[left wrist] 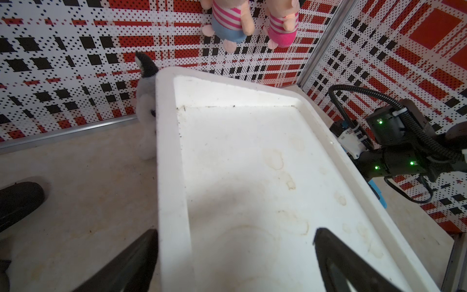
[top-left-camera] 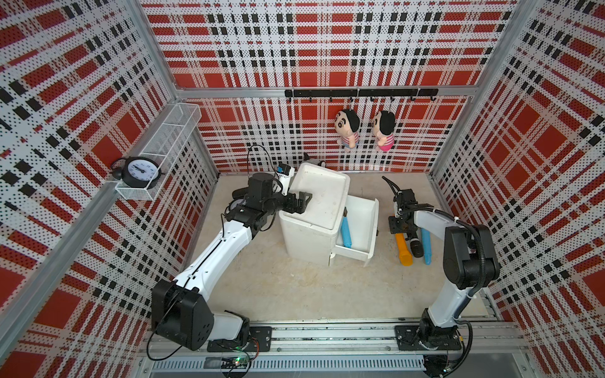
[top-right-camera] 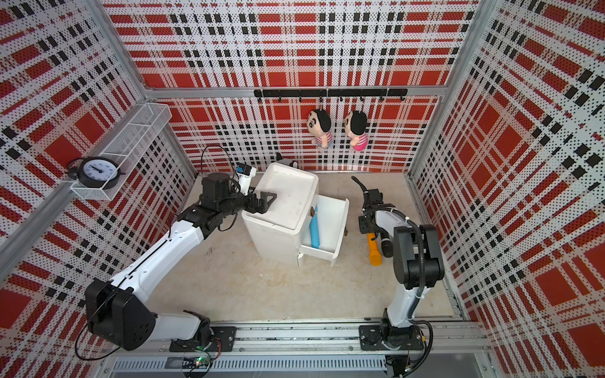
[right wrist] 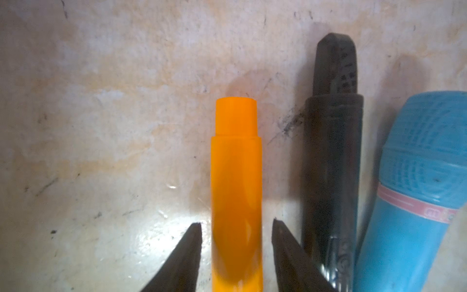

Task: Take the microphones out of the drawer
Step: Place the microphone at the center of the board, then pick up the microphone from the drawer.

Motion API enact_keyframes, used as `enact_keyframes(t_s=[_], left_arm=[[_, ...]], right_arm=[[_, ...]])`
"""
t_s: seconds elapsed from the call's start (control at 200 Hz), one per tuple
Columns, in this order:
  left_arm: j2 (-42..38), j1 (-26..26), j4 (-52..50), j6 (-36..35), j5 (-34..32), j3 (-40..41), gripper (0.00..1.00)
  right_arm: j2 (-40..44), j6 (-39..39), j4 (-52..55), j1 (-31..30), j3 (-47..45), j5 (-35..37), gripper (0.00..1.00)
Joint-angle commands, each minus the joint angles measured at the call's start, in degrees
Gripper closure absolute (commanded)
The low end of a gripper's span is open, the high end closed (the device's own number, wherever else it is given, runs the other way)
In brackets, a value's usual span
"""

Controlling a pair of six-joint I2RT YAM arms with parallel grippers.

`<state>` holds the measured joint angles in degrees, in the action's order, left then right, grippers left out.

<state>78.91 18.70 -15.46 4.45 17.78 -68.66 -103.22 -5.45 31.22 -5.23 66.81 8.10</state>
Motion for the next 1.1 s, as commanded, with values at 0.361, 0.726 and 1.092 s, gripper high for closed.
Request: enact_keyframes(t_s=[0.361, 0.726, 1.092], left_arm=[[1.11, -0.68, -2.20, -0.83, -1.52, 0.46, 0.02], [1.07, -0.33, -2.18, -0.82, -1.88, 0.66, 0.02], [0.85, -0.15, -2.18, -0.89, -2.22, 0.72, 0.02]], right_arm=[[9.97, 0.49, 3.87, -0.79, 3.69, -2.67, 0.26], [16.91, 1.28, 6.15, -0.91, 5.60, -6.92, 0.00], [23.91, 1.79, 6.19, -4.09, 6.32, -13.97, 0.00]])
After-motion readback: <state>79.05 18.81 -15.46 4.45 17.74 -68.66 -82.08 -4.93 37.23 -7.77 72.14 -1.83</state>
